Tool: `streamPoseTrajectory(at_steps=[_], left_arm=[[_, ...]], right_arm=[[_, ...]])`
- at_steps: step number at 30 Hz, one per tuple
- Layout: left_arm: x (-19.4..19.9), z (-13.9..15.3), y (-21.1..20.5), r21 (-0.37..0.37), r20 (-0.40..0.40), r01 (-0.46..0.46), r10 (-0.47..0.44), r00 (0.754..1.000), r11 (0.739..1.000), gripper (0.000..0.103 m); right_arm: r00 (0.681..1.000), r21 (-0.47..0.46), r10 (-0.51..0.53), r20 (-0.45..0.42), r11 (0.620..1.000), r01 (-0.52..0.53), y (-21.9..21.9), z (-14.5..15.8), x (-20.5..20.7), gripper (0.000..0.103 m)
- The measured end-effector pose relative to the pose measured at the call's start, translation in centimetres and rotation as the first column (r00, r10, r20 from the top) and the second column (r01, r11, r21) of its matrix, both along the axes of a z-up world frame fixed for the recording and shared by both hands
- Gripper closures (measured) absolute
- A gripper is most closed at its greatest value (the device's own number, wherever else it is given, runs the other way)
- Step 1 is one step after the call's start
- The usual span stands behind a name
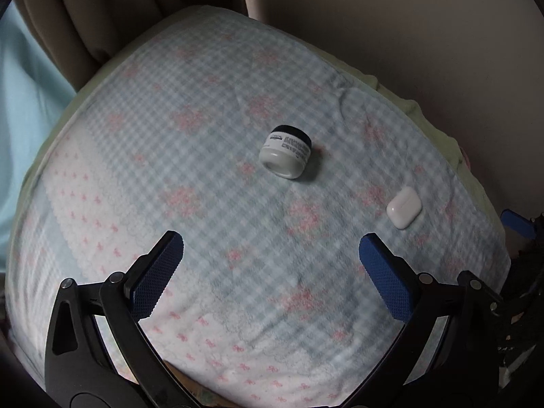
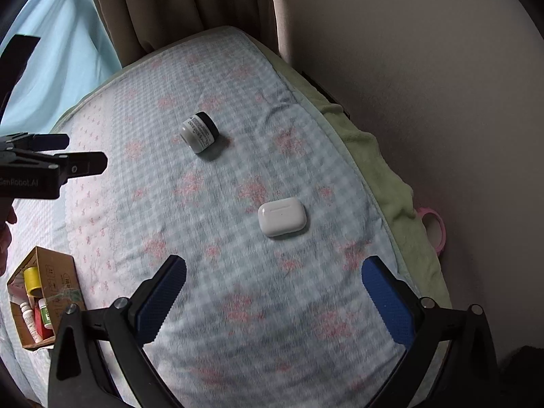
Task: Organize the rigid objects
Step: 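Withdraw both tools from the box and move toward the L'Oreal jar, then grasp the L'Oreal jar with the left tool while the right tool grasps the earbud case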
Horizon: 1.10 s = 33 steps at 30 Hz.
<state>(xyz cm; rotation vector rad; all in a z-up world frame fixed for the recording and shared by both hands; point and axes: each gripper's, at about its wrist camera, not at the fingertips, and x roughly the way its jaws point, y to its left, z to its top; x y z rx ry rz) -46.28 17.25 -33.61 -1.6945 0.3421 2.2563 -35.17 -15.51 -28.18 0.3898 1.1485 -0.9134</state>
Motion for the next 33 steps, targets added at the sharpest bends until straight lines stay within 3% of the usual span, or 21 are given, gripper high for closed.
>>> streamPoseTrajectory(at_steps=[8, 10, 14, 16, 19, 22, 28, 33], left_arm=[[-6.0, -8.3, 4.0, -0.025, 0.043, 0.131, -0.130, 0.991, 0.991, 0.000], [-6.6, -9.6, 4.5, -0.045, 0.043, 0.161, -0.159, 0.986, 0.986, 0.001], [-7.6, -11.4, 4.8, -0.042, 0.051, 0.168, -0.166, 0.985, 0.985, 0.002], [-8.1, -12.1, 4.8, -0.044, 0.055, 0.166, -0.164, 0.985, 0.985, 0.008], [-8.6, -13.0, 4.6, -0.034, 0.075, 0.160, -0.157, 0.985, 0.987, 0.017], [-8.9, -13.1, 4.3, -0.012, 0.070, 0.146, -0.145, 0.987, 0.989, 0.024], [-9.5, -12.7, 4.6, 0.021, 0.072, 0.147, -0.148, 0.986, 0.989, 0.048], [-9.3, -12.6, 4.8, 0.002, 0.067, 0.165, -0.165, 0.984, 0.986, 0.048]], right_arm=[[0.999, -0.022, 0.035, 0.001, 0.999, -0.035, -3.8, -6.6, 0.4, 0.000], [0.998, -0.017, 0.056, -0.012, 0.998, -0.057, -4.5, -8.0, 0.7, 0.006], [0.998, 0.005, 0.060, -0.010, 0.998, -0.060, -5.5, -10.2, 0.9, 0.008], [0.999, 0.014, 0.052, -0.003, 0.999, -0.052, -5.9, -10.9, 0.9, 0.009], [0.999, 0.032, 0.041, 0.001, 0.999, -0.041, -6.4, -11.5, 0.8, 0.025], [1.000, 0.022, 0.021, 0.016, 1.000, -0.022, -6.6, -11.3, 0.4, 0.031], [0.999, 0.022, -0.022, 0.033, 1.000, 0.021, -7.1, -10.7, -0.4, 0.045], [0.998, 0.036, -0.040, 0.041, 0.999, 0.038, -7.3, -10.3, -0.9, 0.045]])
